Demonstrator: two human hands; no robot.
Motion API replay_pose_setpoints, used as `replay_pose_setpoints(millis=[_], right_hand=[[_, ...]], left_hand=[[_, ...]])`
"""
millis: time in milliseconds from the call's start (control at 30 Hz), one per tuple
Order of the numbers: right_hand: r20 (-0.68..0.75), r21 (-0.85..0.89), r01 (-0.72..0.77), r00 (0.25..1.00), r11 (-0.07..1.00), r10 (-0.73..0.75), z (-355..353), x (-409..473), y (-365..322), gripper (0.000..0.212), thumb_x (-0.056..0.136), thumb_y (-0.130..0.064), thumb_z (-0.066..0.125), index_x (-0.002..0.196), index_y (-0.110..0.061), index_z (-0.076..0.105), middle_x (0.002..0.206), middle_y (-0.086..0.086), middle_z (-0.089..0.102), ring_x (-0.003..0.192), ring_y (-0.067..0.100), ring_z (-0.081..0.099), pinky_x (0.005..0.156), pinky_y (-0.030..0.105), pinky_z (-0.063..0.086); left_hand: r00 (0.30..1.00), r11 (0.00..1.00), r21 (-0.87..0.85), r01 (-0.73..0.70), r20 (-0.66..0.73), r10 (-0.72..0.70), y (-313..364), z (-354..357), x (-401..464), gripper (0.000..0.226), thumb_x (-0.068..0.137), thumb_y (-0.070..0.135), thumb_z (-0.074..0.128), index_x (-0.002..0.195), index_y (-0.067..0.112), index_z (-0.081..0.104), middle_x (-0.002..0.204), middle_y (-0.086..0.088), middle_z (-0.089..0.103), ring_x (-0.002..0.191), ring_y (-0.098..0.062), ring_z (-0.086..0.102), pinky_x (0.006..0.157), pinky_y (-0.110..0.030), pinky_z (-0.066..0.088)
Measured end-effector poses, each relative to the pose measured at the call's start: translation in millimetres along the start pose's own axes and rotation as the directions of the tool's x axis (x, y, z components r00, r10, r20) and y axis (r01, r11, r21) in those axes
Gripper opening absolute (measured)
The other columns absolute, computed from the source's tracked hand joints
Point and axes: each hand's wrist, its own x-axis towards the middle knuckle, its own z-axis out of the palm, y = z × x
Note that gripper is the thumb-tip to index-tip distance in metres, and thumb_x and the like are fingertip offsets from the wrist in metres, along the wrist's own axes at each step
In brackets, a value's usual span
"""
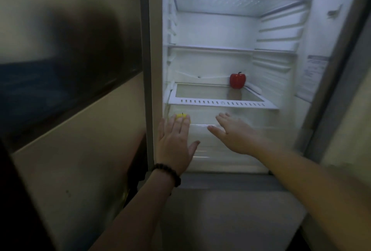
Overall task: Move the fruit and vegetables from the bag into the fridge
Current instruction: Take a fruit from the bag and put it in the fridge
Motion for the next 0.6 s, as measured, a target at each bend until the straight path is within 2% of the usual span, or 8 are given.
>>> replay_pose_setpoints(millis=[100,200,333,433,467,600], right_hand=[[-0.04,-0.038,-0.032,0.999,0.999,0.03,10,-39,6,0.071,0.095,-0.057,0.026,0.15,-0.015,0.011,0.159,0.003,0.005,0.146,0.015,0.001,0.119,0.039,0.004],[-0.116,-0.073,-0.053,0.992,0.996,0.044,19,-91,10,0.072,0.095,-0.056,0.025,0.15,-0.013,0.007,0.159,0.004,0.0,0.146,0.015,-0.003,0.119,0.038,0.003],[-0.241,-0.065,-0.071,0.969,0.995,0.053,38,-178,10,0.069,0.096,-0.052,0.025,0.149,-0.009,0.014,0.158,0.008,0.008,0.146,0.018,0.001,0.119,0.038,0.005],[-0.255,-0.023,-0.082,0.964,0.996,0.073,52,-245,10,0.083,0.083,-0.06,0.005,0.148,-0.009,0.022,0.157,0.01,0.015,0.146,0.021,0.007,0.118,0.036,0.006],[-0.251,-0.012,-0.096,0.964,0.995,0.09,56,-267,11,0.084,0.082,-0.06,0.004,0.148,-0.01,0.022,0.157,0.011,0.014,0.146,0.021,0.006,0.118,0.035,0.006],[-0.221,0.014,-0.204,0.954,0.979,0.202,70,-351,15,0.064,0.098,-0.047,0.028,0.149,-0.01,0.017,0.158,0.01,0.009,0.146,0.02,0.001,0.118,0.034,0.001]], left_hand=[[0.997,1.0,-0.004,0.01,0.078,-0.009,8,-14,-14,0.075,0.089,0.051,0.048,0.149,0.018,0.017,0.156,-0.008,0.019,0.145,-0.025,0.006,0.115,-0.042,-0.005],[0.989,1.0,-0.009,0.023,0.149,-0.021,29,-31,-46,0.075,0.091,0.056,0.038,0.15,0.022,0.01,0.158,-0.005,0.006,0.145,-0.024,-0.004,0.115,-0.042,-0.007],[0.962,0.998,-0.048,0.027,0.273,-0.013,76,-58,-106,0.075,0.091,0.059,0.032,0.15,0.023,0.004,0.159,-0.002,0.002,0.145,-0.022,-0.003,0.117,-0.045,-0.002],[0.955,0.997,-0.078,-0.012,0.296,0.034,111,-79,-157,0.074,0.092,0.059,0.029,0.15,0.021,0.005,0.158,-0.001,0.007,0.145,-0.02,0.001,0.118,-0.043,0.001],[0.952,0.995,-0.093,-0.024,0.301,0.051,122,-84,-174,0.074,0.091,0.06,0.028,0.15,0.02,0.006,0.158,-0.001,0.009,0.145,-0.02,0.002,0.118,-0.043,0.001],[0.916,0.981,-0.174,-0.081,0.375,0.142,170,-100,-234,0.074,0.092,0.06,0.023,0.15,0.019,0.004,0.159,-0.001,0.006,0.145,-0.018,-0.002,0.118,-0.041,-0.002]])
